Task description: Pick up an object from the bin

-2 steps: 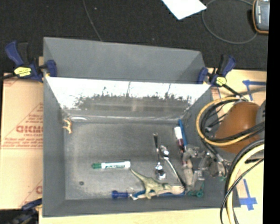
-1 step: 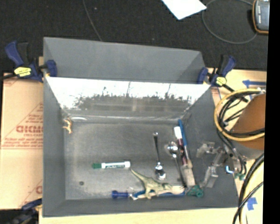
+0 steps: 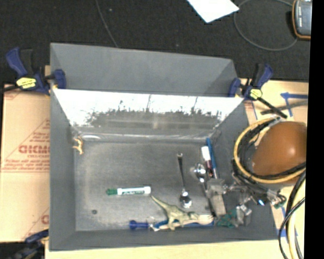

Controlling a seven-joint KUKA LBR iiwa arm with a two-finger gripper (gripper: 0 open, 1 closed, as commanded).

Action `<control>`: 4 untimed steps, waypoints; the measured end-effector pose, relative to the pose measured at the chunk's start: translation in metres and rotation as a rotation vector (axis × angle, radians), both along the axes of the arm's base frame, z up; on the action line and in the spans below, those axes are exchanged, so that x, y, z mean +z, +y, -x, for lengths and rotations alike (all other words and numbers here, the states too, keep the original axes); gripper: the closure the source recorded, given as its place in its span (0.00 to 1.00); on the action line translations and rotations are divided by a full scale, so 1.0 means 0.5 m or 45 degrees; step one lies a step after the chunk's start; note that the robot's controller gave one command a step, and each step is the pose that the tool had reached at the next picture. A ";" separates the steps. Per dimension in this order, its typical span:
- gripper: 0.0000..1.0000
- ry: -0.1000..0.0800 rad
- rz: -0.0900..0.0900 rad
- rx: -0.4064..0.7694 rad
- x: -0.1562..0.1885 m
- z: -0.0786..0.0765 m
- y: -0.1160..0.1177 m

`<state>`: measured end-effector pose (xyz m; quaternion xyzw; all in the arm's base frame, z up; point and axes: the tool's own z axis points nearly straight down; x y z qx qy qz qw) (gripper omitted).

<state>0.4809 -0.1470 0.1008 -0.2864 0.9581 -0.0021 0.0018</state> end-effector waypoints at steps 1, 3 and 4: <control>0.00 -0.018 -0.001 -0.168 -0.058 -0.061 -0.009; 1.00 -0.018 -0.011 0.637 -0.056 -0.054 0.014; 1.00 -0.006 -0.008 0.636 0.033 -0.048 0.007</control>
Offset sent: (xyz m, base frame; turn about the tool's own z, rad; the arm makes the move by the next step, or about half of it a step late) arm 0.0239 -0.0023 -0.0308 -0.5021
